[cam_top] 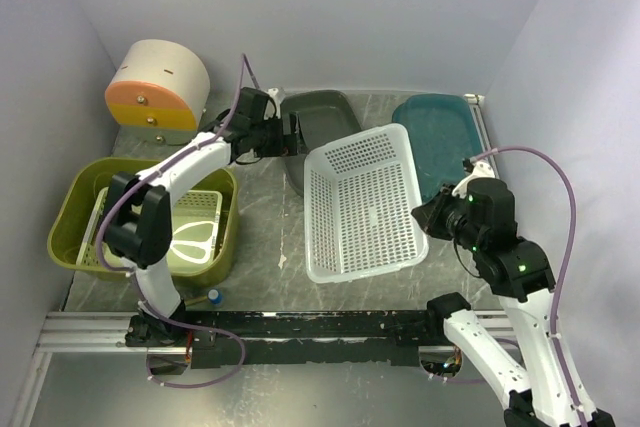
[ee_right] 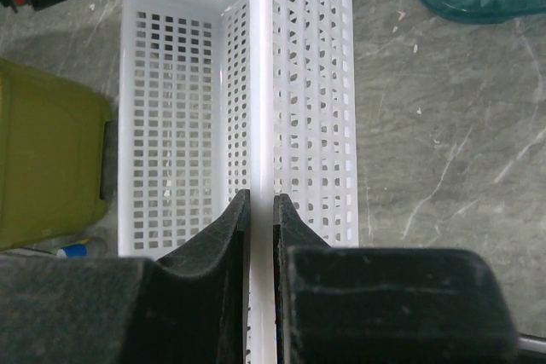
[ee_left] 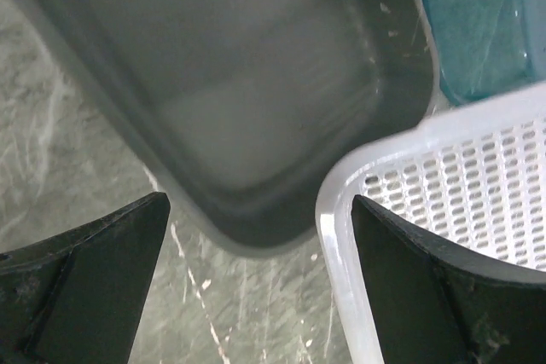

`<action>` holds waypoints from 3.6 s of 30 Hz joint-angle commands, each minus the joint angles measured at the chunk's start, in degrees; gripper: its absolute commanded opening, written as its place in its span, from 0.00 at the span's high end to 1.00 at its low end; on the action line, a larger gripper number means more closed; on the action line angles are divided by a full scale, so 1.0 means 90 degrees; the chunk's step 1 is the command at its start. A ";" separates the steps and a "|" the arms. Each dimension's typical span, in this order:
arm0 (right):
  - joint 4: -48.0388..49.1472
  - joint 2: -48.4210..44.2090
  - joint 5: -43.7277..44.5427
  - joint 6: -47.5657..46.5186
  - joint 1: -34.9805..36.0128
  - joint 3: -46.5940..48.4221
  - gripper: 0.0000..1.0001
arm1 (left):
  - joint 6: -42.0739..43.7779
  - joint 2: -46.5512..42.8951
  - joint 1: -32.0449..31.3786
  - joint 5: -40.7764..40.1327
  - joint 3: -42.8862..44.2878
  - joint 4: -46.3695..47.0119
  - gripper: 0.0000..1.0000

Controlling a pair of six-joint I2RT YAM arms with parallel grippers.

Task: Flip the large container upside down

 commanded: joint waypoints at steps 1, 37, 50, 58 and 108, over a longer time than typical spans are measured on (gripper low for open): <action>-0.0530 -0.0185 0.0015 -0.0047 -0.0004 0.0337 1.00 | -0.0121 0.0483 -0.0025 0.0397 0.0572 0.0347 0.00; -0.1283 -0.0657 0.1384 0.0292 -0.0006 0.1231 1.00 | -0.0103 0.2829 0.0755 0.0071 0.2796 -0.0827 0.00; 0.1312 -0.0905 -0.0219 0.0908 -0.0005 -0.1376 1.00 | 0.0112 0.1320 -0.0025 -0.0087 0.2852 -0.1054 0.00; 0.1009 0.0384 0.0475 0.0446 -0.0013 -0.1306 0.53 | 0.0188 0.0565 -0.0398 -0.0346 0.2823 -0.1328 0.01; 0.4520 0.3471 -0.0800 0.2049 0.2974 0.0682 1.00 | -0.0022 -0.2366 0.0205 -0.1001 0.1684 -0.1598 0.01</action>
